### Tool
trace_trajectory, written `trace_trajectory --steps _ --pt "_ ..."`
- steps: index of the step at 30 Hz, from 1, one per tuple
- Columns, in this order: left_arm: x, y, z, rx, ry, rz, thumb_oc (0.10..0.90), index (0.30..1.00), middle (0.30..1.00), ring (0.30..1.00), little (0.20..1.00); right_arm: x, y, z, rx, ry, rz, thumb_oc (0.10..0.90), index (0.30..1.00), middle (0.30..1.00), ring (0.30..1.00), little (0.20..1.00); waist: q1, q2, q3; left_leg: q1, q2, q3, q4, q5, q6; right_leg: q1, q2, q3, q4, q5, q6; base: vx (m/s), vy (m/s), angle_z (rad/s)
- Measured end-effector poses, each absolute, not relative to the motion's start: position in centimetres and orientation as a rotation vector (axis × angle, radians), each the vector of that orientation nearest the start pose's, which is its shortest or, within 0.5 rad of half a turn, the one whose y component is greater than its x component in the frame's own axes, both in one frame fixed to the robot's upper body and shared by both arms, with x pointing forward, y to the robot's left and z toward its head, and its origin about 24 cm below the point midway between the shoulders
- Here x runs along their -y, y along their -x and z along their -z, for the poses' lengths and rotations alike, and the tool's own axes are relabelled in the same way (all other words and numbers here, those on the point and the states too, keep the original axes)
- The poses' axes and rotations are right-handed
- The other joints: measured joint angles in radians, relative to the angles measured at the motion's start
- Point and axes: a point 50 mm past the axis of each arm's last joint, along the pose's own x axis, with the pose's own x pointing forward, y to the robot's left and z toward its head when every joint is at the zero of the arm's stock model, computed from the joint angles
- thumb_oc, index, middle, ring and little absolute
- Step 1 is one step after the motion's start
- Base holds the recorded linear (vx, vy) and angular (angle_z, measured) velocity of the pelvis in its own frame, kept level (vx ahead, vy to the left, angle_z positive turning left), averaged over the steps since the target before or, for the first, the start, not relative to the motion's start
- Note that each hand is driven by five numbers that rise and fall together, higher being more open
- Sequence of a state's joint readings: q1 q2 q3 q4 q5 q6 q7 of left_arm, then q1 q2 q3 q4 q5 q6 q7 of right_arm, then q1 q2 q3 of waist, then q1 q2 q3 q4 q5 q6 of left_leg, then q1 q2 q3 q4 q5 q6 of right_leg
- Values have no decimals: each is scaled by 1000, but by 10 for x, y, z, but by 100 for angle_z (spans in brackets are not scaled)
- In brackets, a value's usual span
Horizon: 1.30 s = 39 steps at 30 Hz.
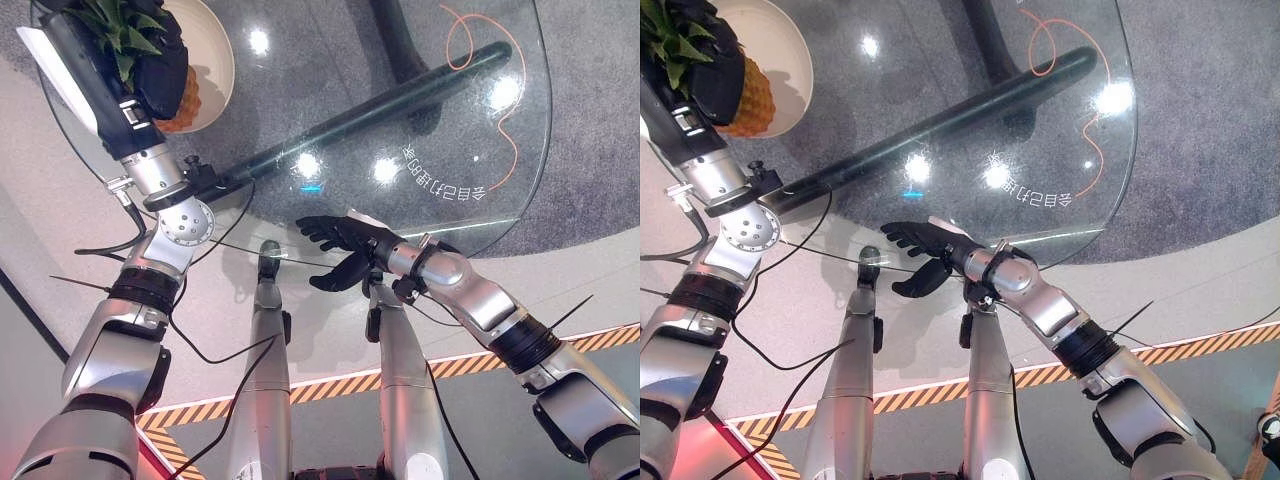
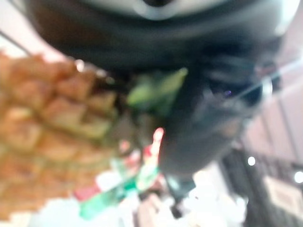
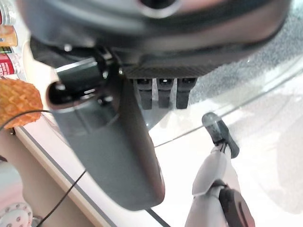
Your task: Pick up the fruit to the plate
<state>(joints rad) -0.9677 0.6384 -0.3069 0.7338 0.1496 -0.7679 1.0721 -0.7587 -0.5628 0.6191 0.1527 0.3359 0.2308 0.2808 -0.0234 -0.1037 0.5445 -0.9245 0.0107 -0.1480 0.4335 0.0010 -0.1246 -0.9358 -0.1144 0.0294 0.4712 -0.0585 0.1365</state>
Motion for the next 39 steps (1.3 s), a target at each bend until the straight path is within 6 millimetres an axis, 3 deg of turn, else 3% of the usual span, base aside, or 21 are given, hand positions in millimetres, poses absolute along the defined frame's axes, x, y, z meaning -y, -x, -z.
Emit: trace_trajectory --steps 21,28,35,39 --pt "-214 -336 -307 1419 -443 -650 100 300 300 300 200 82 -339 -161 83 558 -799 800 900 900 900 900 -30 -1 0 -57 4 2 27 0 0 -50 4 -5 19 1 -2 2 9 0" --pt "-226 -343 -307 1342 -466 -738 100 300 300 300 200 82 -338 -162 84 559 -811 800 900 900 900 900 -32 -1 0 -62 4 5 36 -1 -1 -59 6 1 28 3 -5 2 17 0" --pt "-251 -349 -299 1176 -393 -850 100 300 300 300 200 83 -339 -171 118 546 -816 800 900 900 900 900 -37 -1 -1 -101 9 4 39 -1 -1 -88 11 -1 14 12 -3 0 0 0" --pt "-251 -348 -305 1193 -365 -854 100 300 300 300 200 84 -339 -174 121 551 -815 800 900 900 900 900 -36 -2 -1 -109 10 4 39 -1 -1 -92 11 -5 11 11 -3 0 0 0"
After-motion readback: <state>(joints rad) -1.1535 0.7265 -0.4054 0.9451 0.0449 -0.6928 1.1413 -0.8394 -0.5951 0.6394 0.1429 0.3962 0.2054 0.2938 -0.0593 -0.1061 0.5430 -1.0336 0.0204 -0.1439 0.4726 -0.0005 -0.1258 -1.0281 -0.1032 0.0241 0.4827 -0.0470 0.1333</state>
